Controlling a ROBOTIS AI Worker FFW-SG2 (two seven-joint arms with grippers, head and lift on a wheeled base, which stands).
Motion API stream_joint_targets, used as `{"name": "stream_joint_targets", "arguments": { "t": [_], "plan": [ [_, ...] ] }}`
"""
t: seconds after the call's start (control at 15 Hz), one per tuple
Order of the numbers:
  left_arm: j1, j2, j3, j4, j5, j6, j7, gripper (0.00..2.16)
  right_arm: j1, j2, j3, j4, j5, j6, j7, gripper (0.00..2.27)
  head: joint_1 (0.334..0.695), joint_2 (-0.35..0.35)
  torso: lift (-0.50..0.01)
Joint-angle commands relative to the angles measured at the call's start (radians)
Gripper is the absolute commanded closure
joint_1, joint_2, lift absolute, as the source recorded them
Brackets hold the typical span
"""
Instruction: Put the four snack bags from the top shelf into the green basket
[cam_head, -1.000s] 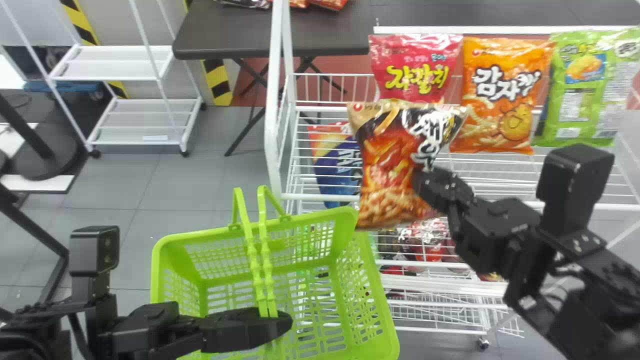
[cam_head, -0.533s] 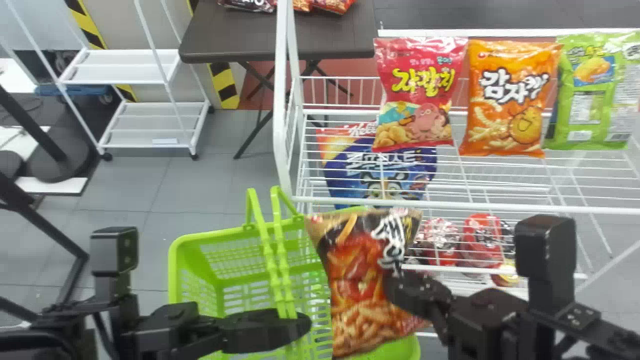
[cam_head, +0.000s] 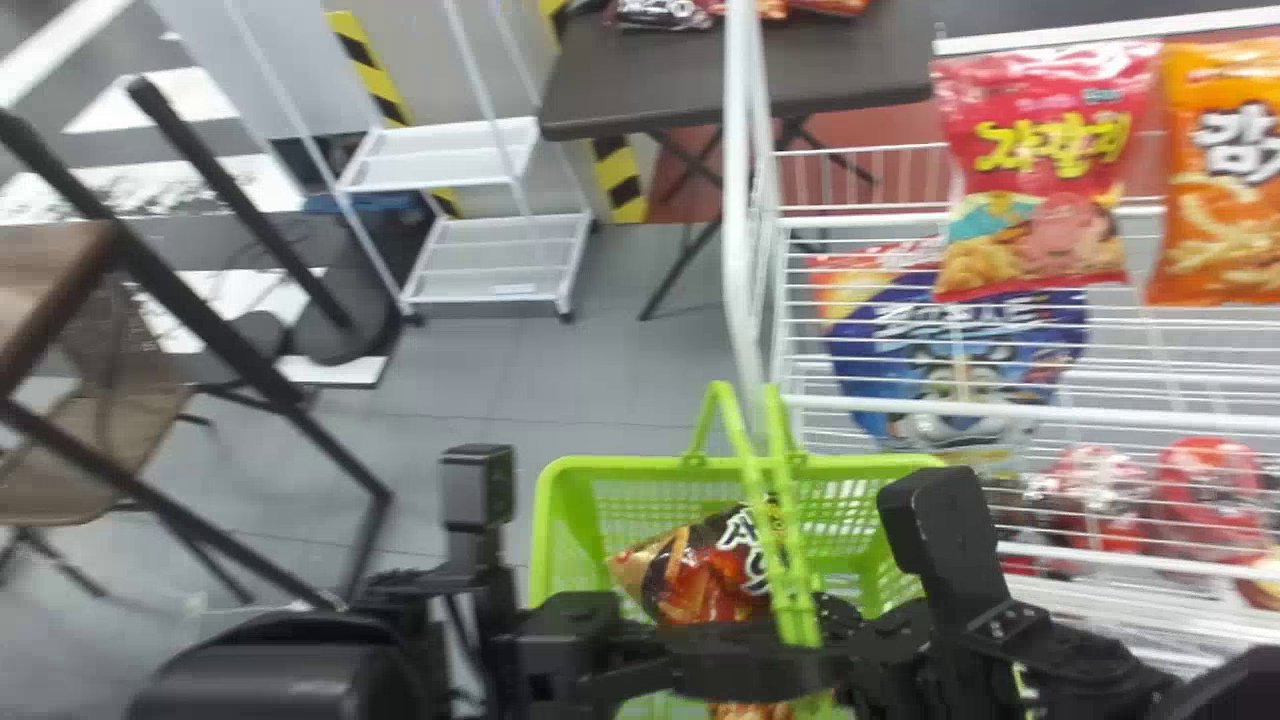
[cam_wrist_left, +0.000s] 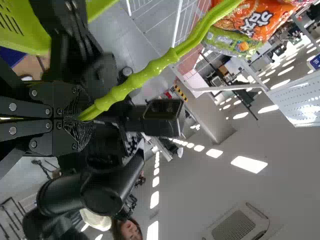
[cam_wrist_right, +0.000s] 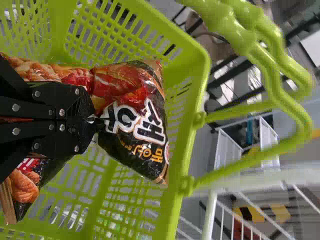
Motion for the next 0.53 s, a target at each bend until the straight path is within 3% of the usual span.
{"name": "stream_joint_targets", "arguments": {
  "t": [0.0, 0.07, 0.13, 0.27, 0.47],
  "plan": [
    [-0.001, -0.002, -0.002, 0.000, -0.002, 0.000, -0.011, 2.15, -0.084, 0.029, 0.057, 0.135, -0.002, -0.047, 0.002, 0.90, 0.695, 0.350, -0.004],
    [-0.004, -0.002, -0.004, 0.002, -0.004, 0.000, -0.011, 2.15, -0.103, 0.029, 0.066, 0.180, -0.015, -0.118, 0.035, 0.00, 0.695, 0.350, -0.004],
    [-0.006, -0.002, -0.007, 0.003, -0.005, 0.000, -0.011, 2.15, -0.106, 0.029, 0.069, 0.220, -0.012, -0.247, 0.076, 0.00, 0.695, 0.350, -0.004],
    [-0.008, -0.002, -0.009, 0.005, -0.005, 0.003, -0.011, 2.15, -0.097, 0.015, 0.059, 0.223, -0.021, -0.289, 0.085, 0.05, 0.695, 0.350, -0.004],
    [-0.008, 0.004, -0.006, 0.006, -0.004, 0.003, -0.011, 2.15, -0.006, -0.031, -0.078, 0.022, -0.025, -0.026, 0.116, 0.06, 0.695, 0.350, -0.004]
  ]
}}
